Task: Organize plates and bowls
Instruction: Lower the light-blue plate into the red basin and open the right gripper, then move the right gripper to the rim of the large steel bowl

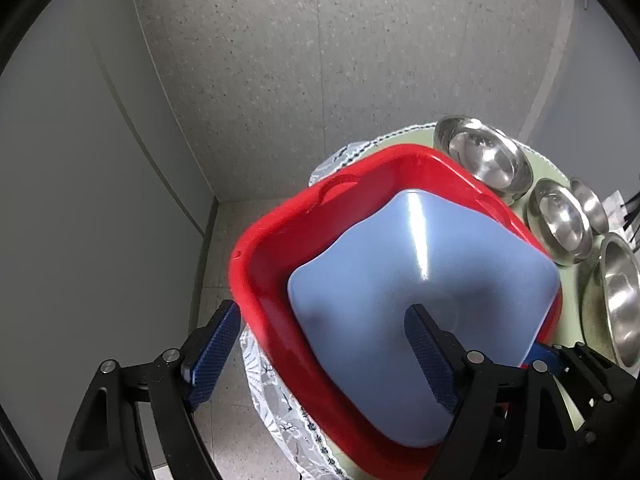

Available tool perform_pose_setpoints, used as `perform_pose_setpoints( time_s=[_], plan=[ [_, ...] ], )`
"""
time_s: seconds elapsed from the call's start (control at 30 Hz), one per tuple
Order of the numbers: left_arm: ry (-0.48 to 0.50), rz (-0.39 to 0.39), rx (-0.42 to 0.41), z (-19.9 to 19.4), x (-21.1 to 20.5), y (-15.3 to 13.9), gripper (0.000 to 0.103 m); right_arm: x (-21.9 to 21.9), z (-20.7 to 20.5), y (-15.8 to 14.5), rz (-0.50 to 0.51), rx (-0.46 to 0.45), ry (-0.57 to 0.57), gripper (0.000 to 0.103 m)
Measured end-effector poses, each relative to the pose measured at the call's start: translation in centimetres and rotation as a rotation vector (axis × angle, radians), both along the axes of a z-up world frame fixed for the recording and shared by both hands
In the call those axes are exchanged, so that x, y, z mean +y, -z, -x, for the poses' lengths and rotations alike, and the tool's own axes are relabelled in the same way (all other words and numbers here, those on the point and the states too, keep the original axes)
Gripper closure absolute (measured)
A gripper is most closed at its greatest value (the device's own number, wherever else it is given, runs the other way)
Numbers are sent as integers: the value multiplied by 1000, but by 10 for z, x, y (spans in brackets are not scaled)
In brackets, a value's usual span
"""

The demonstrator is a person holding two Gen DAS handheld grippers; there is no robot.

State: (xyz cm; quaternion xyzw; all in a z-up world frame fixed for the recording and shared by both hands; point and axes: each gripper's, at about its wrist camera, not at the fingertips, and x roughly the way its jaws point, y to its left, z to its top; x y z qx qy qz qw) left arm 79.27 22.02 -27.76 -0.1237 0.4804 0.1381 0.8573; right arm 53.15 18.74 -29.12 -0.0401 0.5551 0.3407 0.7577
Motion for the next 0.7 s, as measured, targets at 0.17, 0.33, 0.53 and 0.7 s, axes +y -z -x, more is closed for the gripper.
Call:
perform_pose_setpoints(
  time_s=[0.17, 0.33, 0.53, 0.7],
  plan=[
    [-21, 1, -27, 22, -1, -10, 17, -12, -4, -3, -15, 8, 9, 33],
    [-20, 5, -64, 47, -11, -23, 17, -29, 4, -14, -20, -9, 48, 17],
    [12, 22, -111, 69, -38, -42, 16, -75, 4, -22, -65, -3, 105, 18],
    [32, 39, -198, 82, -72, -71, 7, -130, 2, -51, -90, -118, 176, 18]
  ],
)
